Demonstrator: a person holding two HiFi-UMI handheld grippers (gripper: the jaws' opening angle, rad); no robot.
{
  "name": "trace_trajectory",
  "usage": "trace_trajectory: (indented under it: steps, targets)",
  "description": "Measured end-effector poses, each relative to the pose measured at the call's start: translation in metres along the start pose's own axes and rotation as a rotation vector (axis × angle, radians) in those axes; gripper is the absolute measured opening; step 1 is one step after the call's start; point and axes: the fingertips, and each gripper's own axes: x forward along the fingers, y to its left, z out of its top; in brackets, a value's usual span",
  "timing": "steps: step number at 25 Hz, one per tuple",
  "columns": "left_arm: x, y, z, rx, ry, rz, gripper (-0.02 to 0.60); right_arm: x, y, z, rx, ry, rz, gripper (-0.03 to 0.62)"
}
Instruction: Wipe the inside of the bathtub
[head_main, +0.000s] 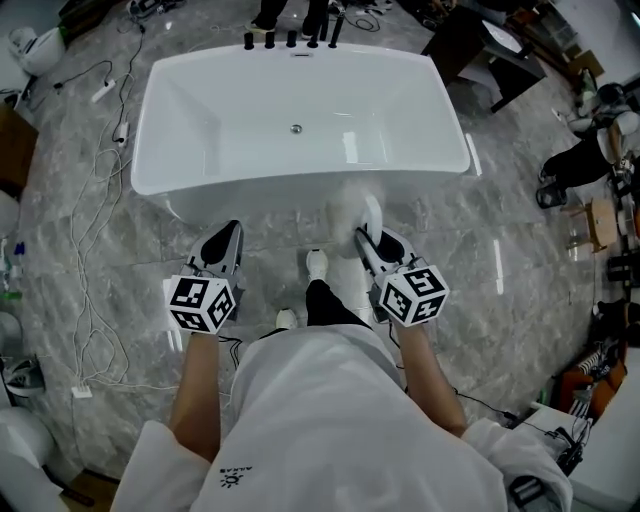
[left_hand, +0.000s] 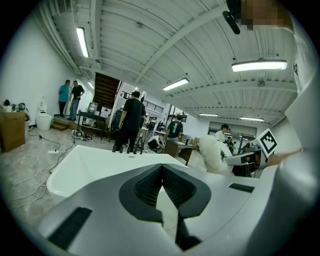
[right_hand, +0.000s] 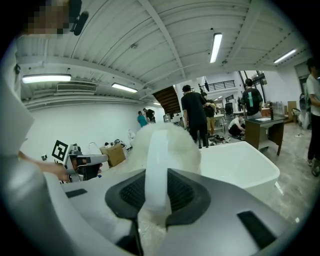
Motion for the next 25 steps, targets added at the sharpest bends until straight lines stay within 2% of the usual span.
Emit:
trace_trajectory:
  steps: [8,20,25]
  targets:
    - [0.053,0.012,0.013,-0.015,0.021,0.029,0.012,0.058,-0.032,0.025,-0.018,0.028,0.086,0.095]
    - [0.148,0.029,0.032,-0.029,0.075,0.119,0.012,0.138,-0.128,0.049,0.016,0.119,0.171,0.095]
    - [0.181,0.039,0.046,-0.037,0.076,0.159,0.012,0.174,-0.155,0.058,-0.048,0.167,0.238,0.095]
